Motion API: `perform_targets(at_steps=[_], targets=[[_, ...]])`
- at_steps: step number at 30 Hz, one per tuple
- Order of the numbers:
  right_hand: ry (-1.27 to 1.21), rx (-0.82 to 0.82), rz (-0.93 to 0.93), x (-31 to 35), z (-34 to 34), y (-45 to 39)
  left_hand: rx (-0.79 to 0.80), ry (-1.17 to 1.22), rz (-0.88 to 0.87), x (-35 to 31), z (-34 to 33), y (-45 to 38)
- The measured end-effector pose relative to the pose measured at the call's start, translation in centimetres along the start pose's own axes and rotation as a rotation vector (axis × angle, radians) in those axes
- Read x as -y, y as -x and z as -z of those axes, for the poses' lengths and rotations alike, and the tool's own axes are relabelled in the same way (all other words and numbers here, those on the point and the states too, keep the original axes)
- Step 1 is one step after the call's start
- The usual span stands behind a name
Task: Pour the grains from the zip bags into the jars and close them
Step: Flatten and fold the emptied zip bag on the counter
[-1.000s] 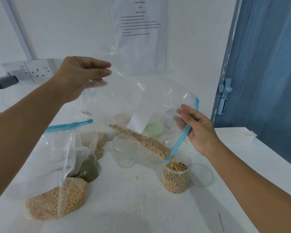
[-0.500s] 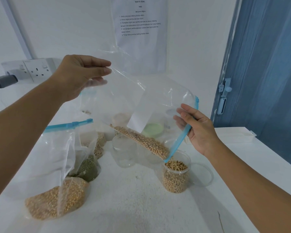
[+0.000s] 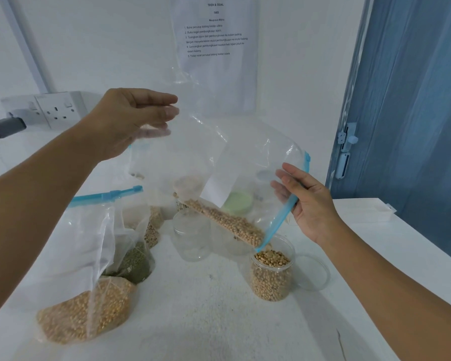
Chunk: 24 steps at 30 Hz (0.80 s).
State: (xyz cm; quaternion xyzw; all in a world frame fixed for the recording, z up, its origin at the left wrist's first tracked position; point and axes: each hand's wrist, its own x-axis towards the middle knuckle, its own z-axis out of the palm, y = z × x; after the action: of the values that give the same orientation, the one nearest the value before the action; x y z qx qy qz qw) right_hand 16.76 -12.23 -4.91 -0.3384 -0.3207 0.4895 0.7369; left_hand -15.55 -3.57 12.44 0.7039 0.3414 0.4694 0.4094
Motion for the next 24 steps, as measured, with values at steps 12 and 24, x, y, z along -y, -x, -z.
perform_targets(at_steps=[12, 24], targets=[[-0.024, -0.016, -0.004, -0.5, 0.7, -0.1, 0.075, -0.178, -0.013, 0.8, -0.3, 1.3], [0.048, 0.004, -0.004, -1.2, 1.3, 0.1, 0.069, -0.17, -0.021, 2.7, -0.4, 2.1]])
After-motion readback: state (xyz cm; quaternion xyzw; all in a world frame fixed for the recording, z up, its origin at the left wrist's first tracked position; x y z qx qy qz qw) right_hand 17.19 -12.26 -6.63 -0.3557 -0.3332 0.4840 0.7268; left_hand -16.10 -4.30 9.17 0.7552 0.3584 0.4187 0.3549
